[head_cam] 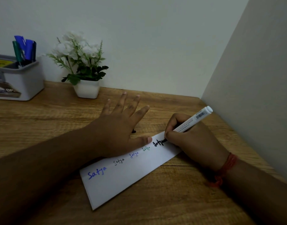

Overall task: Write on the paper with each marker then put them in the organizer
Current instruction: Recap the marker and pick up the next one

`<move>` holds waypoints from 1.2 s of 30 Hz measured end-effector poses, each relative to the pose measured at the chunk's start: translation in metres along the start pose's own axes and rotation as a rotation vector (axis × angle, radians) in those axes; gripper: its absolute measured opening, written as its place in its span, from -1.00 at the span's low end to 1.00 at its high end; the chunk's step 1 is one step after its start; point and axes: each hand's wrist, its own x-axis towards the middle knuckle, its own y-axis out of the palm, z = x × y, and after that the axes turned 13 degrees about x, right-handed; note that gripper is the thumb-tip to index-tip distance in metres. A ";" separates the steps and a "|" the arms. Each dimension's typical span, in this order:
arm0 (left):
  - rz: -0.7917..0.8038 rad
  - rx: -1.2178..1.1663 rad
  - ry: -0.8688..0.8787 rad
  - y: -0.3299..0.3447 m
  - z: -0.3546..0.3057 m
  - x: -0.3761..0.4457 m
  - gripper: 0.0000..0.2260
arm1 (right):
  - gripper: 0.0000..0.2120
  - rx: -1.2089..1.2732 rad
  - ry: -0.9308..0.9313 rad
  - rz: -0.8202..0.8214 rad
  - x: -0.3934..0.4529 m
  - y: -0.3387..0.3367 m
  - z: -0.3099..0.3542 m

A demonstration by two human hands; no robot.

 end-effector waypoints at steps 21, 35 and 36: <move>-0.030 -0.278 0.020 -0.011 0.048 -0.009 -0.31 | -0.90 0.315 -0.136 -0.103 0.001 -0.011 -0.003; -0.178 -0.414 0.143 -0.016 0.044 -0.012 -0.84 | -0.86 0.298 -0.115 0.112 -0.007 -0.010 0.005; -0.192 -0.426 0.141 -0.015 0.043 -0.011 -0.83 | -0.87 0.306 -0.119 0.115 -0.007 -0.011 0.006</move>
